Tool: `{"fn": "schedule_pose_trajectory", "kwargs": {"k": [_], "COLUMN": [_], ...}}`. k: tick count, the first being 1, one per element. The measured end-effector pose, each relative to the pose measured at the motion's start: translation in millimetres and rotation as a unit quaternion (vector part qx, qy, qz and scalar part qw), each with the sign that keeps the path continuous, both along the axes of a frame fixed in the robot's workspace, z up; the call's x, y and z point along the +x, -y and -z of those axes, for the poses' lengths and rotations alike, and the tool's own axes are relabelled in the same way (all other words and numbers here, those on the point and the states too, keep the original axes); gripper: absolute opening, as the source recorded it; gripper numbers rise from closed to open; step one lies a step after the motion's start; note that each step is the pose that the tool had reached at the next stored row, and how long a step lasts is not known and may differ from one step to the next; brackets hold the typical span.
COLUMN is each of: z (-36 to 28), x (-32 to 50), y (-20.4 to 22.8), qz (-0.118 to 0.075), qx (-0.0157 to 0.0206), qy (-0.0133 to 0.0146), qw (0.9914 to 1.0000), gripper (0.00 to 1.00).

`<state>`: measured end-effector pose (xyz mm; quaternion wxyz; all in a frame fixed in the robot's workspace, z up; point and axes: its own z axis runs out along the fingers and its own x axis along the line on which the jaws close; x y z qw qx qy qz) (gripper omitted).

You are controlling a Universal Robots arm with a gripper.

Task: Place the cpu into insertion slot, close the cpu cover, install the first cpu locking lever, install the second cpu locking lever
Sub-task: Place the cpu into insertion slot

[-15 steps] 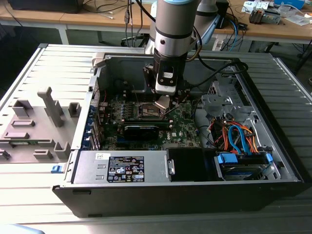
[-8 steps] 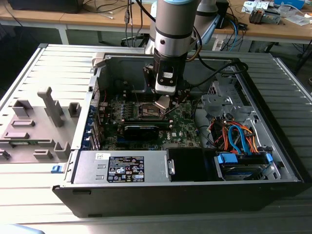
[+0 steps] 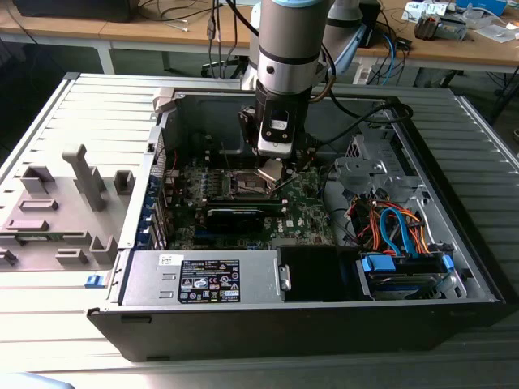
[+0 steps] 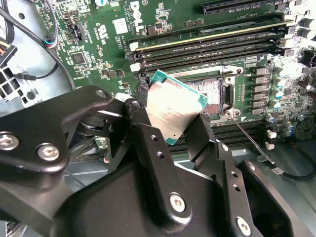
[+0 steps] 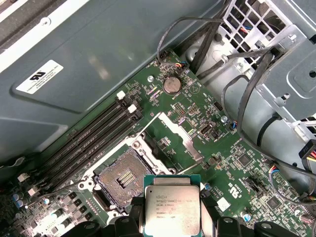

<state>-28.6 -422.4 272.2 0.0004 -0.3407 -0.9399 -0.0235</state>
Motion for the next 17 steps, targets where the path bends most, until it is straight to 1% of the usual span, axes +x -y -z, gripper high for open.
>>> {"fn": "schedule_pose_trajectory", "kwargs": {"k": [7,17], "z": [0.0,0.0], "x": [0.0,0.0], "y": [0.0,0.0], "qz": [0.003,0.015], "qx": [0.0,-0.0001], "qy": [0.0,0.0], "qw": [1.0,0.99989], "gripper": [0.55,0.55]}}
